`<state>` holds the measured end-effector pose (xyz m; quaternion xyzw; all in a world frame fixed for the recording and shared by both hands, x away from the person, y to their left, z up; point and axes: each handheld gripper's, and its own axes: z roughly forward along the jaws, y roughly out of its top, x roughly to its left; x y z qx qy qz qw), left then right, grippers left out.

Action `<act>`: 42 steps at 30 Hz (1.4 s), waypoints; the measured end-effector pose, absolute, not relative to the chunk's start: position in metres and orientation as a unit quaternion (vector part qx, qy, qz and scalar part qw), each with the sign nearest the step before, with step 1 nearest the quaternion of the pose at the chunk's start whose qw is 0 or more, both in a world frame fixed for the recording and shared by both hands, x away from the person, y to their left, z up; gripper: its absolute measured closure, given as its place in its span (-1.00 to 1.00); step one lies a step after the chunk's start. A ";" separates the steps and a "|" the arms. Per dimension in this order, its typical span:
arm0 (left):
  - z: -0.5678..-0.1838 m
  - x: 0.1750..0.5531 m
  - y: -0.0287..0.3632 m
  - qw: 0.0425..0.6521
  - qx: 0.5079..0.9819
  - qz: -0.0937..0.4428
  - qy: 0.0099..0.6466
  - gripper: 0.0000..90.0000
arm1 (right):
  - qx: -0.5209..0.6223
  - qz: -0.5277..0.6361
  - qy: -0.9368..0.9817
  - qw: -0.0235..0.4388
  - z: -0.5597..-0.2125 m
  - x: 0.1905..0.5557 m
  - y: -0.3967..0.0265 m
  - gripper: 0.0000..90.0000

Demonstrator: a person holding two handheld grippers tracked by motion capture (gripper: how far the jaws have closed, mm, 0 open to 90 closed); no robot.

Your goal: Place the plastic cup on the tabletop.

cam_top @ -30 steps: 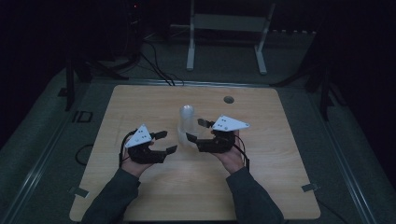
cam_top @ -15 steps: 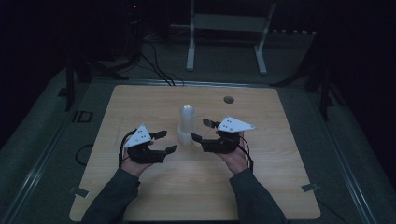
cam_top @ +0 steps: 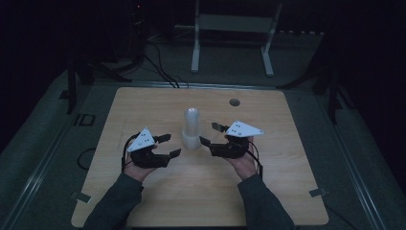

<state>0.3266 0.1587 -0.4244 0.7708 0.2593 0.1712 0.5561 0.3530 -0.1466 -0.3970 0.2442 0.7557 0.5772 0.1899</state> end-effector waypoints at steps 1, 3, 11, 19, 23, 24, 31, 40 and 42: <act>-0.424 0.326 0.159 0.557 0.770 0.171 0.259 -0.33 | 0.247 0.575 0.756 0.191 -0.398 0.353 -0.147 -0.35; -0.424 0.326 0.159 0.557 0.770 0.171 0.259 -0.33 | 0.250 0.574 0.755 0.192 -0.400 0.354 -0.149 -0.35; -0.424 0.326 0.158 0.557 0.770 0.172 0.258 -0.33 | 0.257 0.575 0.753 0.191 -0.406 0.355 -0.155 -0.35; -0.425 0.326 0.158 0.557 0.771 0.172 0.258 -0.33 | 0.262 0.577 0.750 0.189 -0.412 0.356 -0.158 -0.35; -0.425 0.327 0.158 0.557 0.771 0.171 0.258 -0.32 | 0.265 0.578 0.748 0.188 -0.415 0.356 -0.160 -0.35; -0.425 0.327 0.158 0.556 0.771 0.171 0.258 -0.33 | 0.266 0.579 0.748 0.186 -0.416 0.356 -0.161 -0.35; -0.426 0.327 0.157 0.557 0.771 0.170 0.258 -0.33 | 0.270 0.579 0.747 0.184 -0.423 0.358 -0.162 -0.35; -0.426 0.327 0.158 0.557 0.771 0.170 0.259 -0.33 | 0.275 0.577 0.747 0.184 -0.430 0.359 -0.163 -0.33; -0.426 0.327 0.158 0.557 0.771 0.170 0.259 -0.33 | 0.279 0.576 0.746 0.182 -0.432 0.360 -0.163 -0.32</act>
